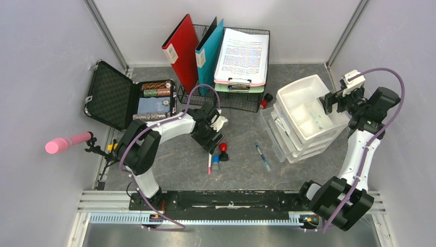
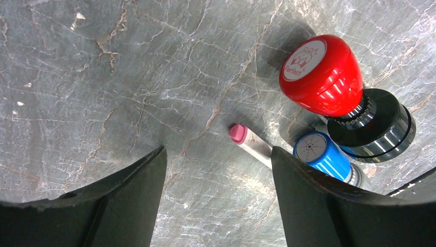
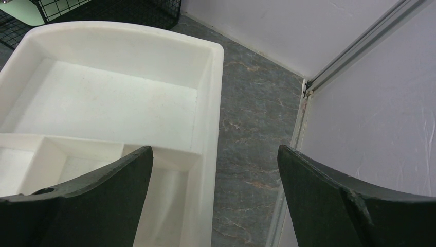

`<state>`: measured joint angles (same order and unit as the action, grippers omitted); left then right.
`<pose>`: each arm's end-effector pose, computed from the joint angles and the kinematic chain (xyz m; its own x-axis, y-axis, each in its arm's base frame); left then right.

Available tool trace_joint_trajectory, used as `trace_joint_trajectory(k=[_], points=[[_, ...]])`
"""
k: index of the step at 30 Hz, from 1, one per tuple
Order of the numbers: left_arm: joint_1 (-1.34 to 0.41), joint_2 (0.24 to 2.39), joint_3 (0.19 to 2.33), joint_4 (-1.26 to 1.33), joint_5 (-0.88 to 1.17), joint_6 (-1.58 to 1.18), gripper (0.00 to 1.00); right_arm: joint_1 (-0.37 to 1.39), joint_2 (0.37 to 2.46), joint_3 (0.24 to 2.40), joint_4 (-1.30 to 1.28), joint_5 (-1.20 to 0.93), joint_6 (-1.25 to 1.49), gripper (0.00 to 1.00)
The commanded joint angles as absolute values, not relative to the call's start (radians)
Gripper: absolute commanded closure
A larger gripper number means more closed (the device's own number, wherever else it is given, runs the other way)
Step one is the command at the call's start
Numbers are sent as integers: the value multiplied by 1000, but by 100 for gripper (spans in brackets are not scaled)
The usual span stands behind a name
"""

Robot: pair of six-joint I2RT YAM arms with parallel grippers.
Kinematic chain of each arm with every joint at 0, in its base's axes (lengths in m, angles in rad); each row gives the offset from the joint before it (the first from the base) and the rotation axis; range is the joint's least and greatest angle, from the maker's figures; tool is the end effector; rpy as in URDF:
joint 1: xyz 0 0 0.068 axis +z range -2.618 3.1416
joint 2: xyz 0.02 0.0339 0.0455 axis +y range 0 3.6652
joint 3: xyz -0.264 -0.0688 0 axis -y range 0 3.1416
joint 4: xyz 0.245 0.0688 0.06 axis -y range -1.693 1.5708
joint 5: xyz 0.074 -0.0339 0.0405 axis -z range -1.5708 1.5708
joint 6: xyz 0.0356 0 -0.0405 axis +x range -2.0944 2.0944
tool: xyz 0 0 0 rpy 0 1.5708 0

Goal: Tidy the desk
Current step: Pick up the stationery from the center of the board.

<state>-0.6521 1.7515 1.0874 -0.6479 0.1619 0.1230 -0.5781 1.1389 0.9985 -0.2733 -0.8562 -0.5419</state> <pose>0.2551 -0.2020 0.1639 -0.6850 0.6754 -0.2731 0.7212 0.6817 -0.1232 0.2237 -0.1139 0.3393 -0.1744 -0.2898 -0.9411 -0.3631 0.9073 -0.2121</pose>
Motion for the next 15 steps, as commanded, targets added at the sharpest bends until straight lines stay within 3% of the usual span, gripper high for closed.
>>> trace_joint_trajectory(k=[1, 15], points=[[-653, 1780, 1087, -624, 173, 92, 20, -558, 1232, 892, -548, -802, -636, 2], [-654, 1783, 1098, -688, 49, 188, 33, -560, 1234, 894, -555, -811, -645, 2]])
